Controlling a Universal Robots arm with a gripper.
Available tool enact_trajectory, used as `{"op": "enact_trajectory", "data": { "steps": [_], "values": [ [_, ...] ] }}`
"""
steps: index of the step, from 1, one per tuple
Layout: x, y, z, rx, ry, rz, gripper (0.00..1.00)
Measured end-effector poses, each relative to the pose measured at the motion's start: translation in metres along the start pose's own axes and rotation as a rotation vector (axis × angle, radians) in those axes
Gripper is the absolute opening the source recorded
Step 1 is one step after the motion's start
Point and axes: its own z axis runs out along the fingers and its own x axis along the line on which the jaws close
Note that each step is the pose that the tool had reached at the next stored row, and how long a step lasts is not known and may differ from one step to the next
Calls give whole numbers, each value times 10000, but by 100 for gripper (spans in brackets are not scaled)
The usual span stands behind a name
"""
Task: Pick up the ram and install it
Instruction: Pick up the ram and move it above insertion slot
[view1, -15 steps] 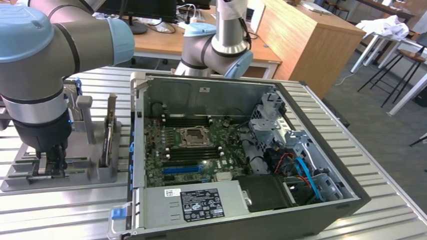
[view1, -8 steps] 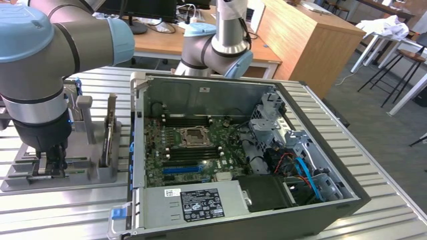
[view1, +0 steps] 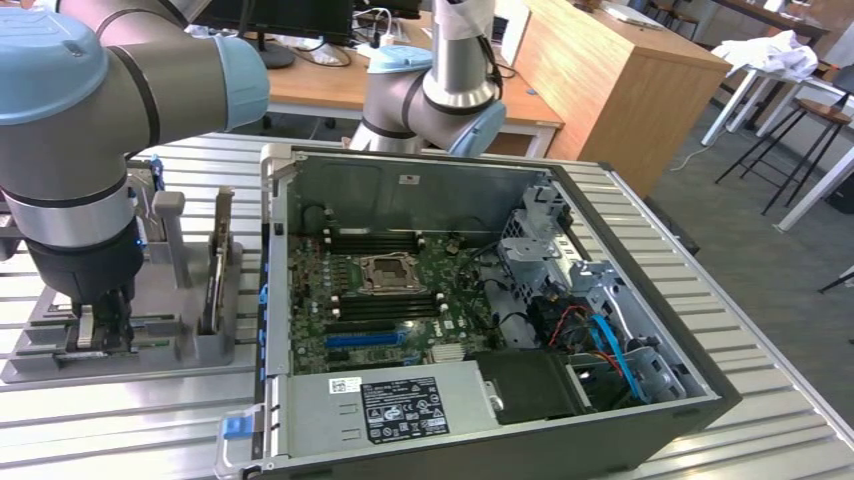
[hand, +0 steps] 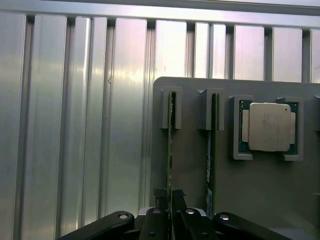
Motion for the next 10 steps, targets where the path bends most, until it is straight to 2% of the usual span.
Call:
{"op": "enact_trajectory", "data": {
  "steps": [10],
  "values": [
    [0,-1,12,0,0,0,18]
  ]
}}
